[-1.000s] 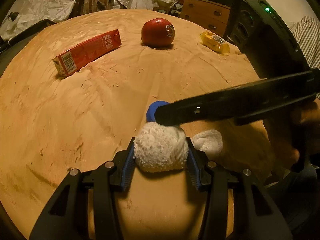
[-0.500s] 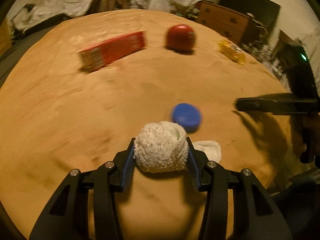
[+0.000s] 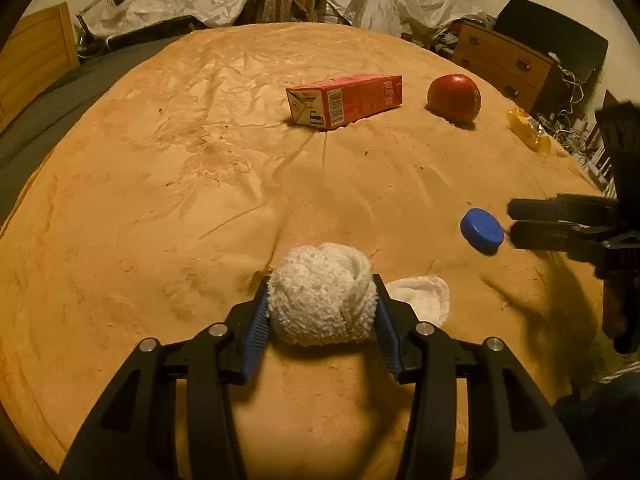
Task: Collect trash
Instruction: 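Grasp the blue bottle cap with the right tool while the left tool holds the cloth, then lift and carry the cap and cloth with both tools over the bucket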
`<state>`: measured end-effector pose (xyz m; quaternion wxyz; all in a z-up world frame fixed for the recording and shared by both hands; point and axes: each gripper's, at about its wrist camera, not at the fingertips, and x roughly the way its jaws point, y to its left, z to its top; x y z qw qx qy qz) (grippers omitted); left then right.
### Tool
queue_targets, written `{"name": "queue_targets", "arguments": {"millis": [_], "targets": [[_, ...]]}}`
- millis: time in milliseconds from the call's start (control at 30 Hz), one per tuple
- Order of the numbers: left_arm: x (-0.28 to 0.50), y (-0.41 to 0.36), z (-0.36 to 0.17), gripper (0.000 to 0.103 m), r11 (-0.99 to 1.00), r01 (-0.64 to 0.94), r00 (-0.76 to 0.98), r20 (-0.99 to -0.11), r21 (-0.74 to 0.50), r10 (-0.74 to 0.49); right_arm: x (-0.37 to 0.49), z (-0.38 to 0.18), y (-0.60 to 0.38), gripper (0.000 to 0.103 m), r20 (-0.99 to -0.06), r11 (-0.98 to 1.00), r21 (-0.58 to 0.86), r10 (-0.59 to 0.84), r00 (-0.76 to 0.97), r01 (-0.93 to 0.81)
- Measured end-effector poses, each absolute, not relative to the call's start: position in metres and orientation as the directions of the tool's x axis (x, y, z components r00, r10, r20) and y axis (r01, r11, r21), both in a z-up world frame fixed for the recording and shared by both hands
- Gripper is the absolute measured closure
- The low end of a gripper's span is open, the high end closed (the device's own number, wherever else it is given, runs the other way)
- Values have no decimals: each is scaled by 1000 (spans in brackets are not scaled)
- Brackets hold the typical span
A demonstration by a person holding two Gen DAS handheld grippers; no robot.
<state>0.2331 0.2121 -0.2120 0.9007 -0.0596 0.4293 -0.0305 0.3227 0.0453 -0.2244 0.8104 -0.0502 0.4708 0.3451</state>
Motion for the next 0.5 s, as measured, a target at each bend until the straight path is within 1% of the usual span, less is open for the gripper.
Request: {"name": "queue_targets", "arguments": {"millis": [100,133,200,267,300,400,500], "targets": [[234,206,-214,55,994,-5,634,-769,-112,-84,321,-231,62,44,-820,768,167,456,345,-618],[235,205,-214,55,994,-8,635,-769,-108,-79,321,-234,66,45,-826,774,139,435,358,-618],[235,204,-214,55,994,-19,636,-768,-109,-72,319,-240,69,58,-833,786,95,399,383,-611],[236,203,-214,55,993,-29,638,-767,-113,-69,317,-241,66,62,-824,793,81,394,407,-604],[237,203,-213,55,993,-37,639,-766,-112,-63,316,-240,64,62,-820,799,83,394,415,-595],[239,196,-212,60,994,-45,642,-765,-96,-44,309,-236,53,62,-808,816,65,381,449,-574],[239,186,-208,61,994,-35,649,-759,-100,-54,297,-226,26,62,-784,846,66,372,497,-529]]}}
